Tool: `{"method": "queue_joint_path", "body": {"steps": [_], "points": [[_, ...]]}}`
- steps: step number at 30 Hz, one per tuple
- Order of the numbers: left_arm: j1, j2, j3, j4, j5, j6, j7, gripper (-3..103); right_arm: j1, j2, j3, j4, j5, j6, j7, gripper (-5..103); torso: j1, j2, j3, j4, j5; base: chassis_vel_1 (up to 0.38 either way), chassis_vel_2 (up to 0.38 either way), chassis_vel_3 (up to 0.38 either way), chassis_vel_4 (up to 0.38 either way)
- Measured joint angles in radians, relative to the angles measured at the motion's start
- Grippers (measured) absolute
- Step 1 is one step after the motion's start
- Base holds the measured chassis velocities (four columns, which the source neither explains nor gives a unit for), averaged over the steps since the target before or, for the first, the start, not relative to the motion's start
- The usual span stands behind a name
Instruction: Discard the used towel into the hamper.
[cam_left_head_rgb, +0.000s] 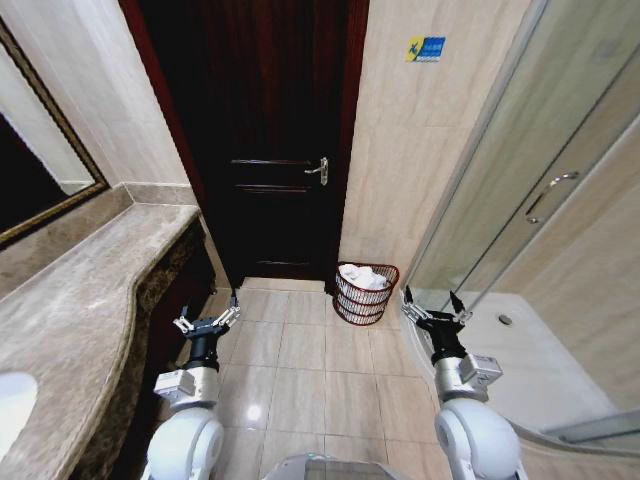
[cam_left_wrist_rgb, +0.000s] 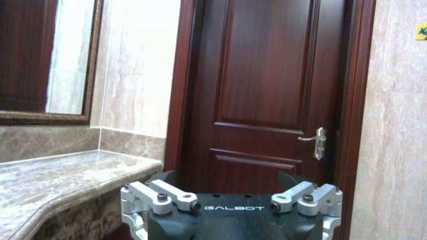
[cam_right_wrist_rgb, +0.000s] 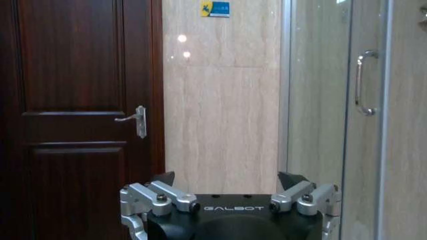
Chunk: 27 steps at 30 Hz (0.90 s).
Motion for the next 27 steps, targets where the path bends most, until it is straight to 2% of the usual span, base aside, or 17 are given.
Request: {"method": "queue_joint_path", "body": {"steps": [27], "points": [[0.000, 0.000, 0.000, 0.000, 0.000, 0.000, 0.000, 100, 0.000, 0.000, 0.000, 0.000, 0.000, 0.000, 0.000, 100, 0.000, 0.000, 0.000, -0.0001, 0.0002, 0.112, -0.120, -0.117, 0.119]]}}
